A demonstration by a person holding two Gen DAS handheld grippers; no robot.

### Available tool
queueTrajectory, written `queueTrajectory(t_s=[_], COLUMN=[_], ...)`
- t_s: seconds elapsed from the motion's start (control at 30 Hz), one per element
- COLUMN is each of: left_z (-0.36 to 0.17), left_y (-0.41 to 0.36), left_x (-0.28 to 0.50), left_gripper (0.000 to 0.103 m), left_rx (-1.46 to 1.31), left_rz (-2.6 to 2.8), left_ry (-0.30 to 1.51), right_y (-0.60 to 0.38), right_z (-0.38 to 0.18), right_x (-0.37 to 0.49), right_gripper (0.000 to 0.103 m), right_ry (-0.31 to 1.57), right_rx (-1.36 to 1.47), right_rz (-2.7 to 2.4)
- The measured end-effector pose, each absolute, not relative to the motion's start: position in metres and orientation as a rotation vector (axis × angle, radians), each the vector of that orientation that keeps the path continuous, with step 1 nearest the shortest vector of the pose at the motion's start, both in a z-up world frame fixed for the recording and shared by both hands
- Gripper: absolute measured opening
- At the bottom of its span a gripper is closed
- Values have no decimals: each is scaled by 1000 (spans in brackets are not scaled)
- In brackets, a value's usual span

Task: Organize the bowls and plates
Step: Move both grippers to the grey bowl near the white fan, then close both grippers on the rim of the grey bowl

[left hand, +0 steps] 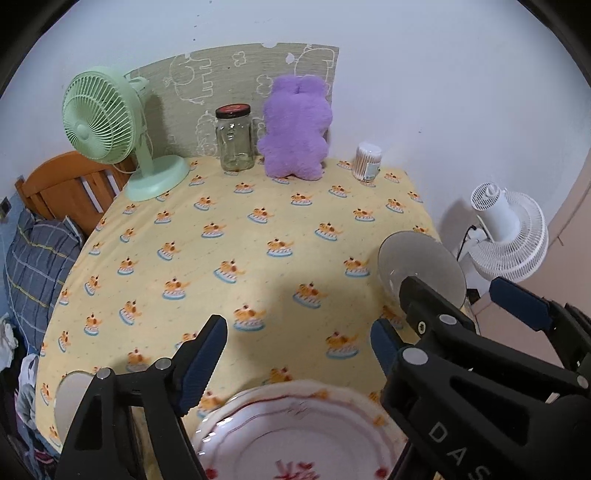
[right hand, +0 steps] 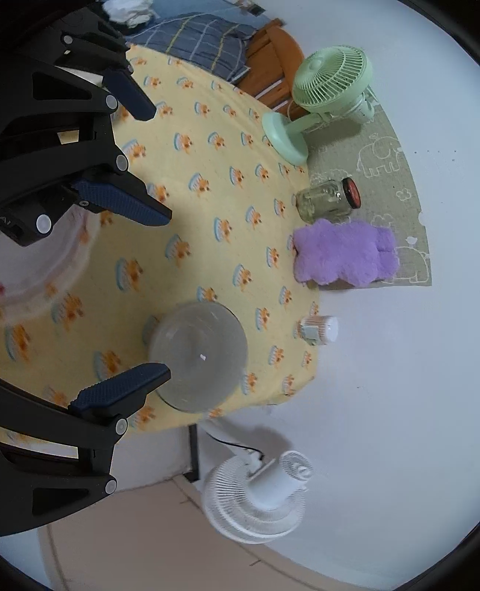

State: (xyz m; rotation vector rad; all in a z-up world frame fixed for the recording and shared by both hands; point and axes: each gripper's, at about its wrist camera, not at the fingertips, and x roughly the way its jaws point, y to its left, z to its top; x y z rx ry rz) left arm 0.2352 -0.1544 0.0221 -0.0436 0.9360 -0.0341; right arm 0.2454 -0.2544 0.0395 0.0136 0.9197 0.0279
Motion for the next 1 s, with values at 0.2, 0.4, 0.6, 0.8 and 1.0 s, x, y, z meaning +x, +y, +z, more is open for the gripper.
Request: queueTrajectory(t_s=[0.2, 0.4, 0.6, 0.8, 1.0], left_z=[19, 10, -1, -12, -28], left_y=[-186, -214, -234, -247, -255], left_x=[257, 282, 307, 328, 342], left_gripper=[77, 71, 55, 39, 35], left_rx=[-36, -21, -28, -9, -13], left_rz=[5, 10, 29, 47, 60], left_ry=[929, 924, 944, 964, 994], right_y=[-287, -313, -334, -351, -363], right_z=[33, 24, 13, 0, -17], right_x=[275, 300, 324, 346, 361], right_gripper=[80, 80, 80, 80, 78], right_ry=[925, 919, 917, 924, 943], right_rx=[12, 2, 15, 50, 82], right_rz=[57, 47, 41, 36, 21])
